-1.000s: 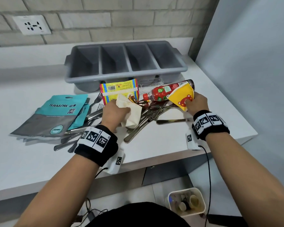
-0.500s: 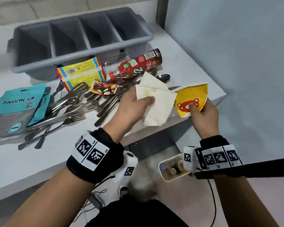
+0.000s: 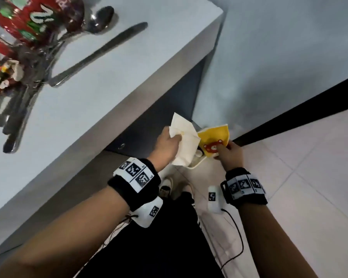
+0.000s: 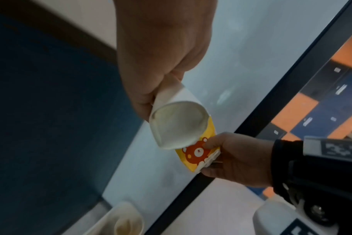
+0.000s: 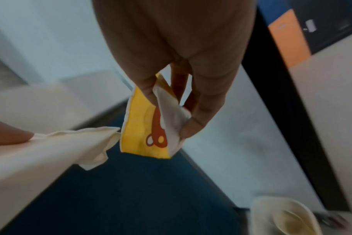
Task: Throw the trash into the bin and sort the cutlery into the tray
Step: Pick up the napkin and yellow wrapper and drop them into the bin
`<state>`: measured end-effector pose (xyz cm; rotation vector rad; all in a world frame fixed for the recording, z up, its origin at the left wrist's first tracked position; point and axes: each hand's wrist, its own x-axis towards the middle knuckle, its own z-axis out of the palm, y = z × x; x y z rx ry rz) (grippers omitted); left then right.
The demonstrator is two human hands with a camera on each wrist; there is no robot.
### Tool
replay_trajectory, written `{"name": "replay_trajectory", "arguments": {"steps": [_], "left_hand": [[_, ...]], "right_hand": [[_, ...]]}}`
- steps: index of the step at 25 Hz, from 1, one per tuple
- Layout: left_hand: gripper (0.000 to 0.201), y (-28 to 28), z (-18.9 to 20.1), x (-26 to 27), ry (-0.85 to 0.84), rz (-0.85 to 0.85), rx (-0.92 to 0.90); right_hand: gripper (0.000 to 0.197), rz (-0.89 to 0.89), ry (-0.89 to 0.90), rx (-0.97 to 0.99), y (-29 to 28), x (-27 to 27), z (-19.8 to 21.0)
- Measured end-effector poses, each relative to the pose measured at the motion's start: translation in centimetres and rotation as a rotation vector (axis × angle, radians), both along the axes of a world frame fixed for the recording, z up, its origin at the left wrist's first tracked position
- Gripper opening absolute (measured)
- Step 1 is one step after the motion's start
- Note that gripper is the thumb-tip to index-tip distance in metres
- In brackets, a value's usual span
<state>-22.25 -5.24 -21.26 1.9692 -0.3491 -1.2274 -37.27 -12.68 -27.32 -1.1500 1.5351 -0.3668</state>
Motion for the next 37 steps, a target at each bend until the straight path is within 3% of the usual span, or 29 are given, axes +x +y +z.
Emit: {"name": "replay_trajectory", "arguments": {"steps": [5, 11, 15, 20, 22, 24, 27, 28, 32, 37], "left_hand": [[0.043, -1.8, -9.2, -0.4, 0.006, -0.043, 0.168], [0.039, -5.1, -21.8, -0.6, -0.067, -0.147, 0.232], [0.032, -6.4, -28.9, -1.5, -0.079, -0.223, 0.270], [0.032, -7.8, -36.3, -2.3, -0.222, -0.398, 0.296], [0.033, -8.5, -38.1, -2.5, -0.282, -0.434, 0.298], [0.036, -9.2, -39.4, -2.6, -0.239, -0.507, 0.308], [0.064, -10.1, -39.4, -2.4, 0.027, -0.586, 0.354], [0.069, -10.3, -39.3, -2.1, 0.034, -0.560, 0.369], [0.040, -11.0, -34.3, -1.2, 0.019, -0.365, 0.256], [0.033, -10.8, -21.1, -1.2, 0.058, -0.300, 0.116]], "right_hand": [[0.020, -0.139, 0.077, 0.277, 1.3, -0.7, -10.8], [0.027, -0.194, 0.186, 0.406, 0.3, -0.1, -22.0], [0.032, -0.136, 0.305, 0.399, -0.7, 0.4, -26.9], [0.033, -0.014, 0.484, 0.394, -2.4, 1.2, -33.3], [0.034, 0.013, 0.489, 0.404, -3.0, 1.5, -34.9], [0.038, 0.017, 0.451, 0.394, -3.5, 1.8, -36.1], [0.039, -0.049, 0.362, 0.384, -4.0, 1.6, -36.4], [0.039, -0.080, 0.348, 0.375, -4.0, 1.4, -36.1], [0.035, -0.013, 0.290, 0.299, -4.1, 1.1, -32.3], [0.029, 0.141, 0.227, 0.130, -5.5, 2.7, -19.8]]}}
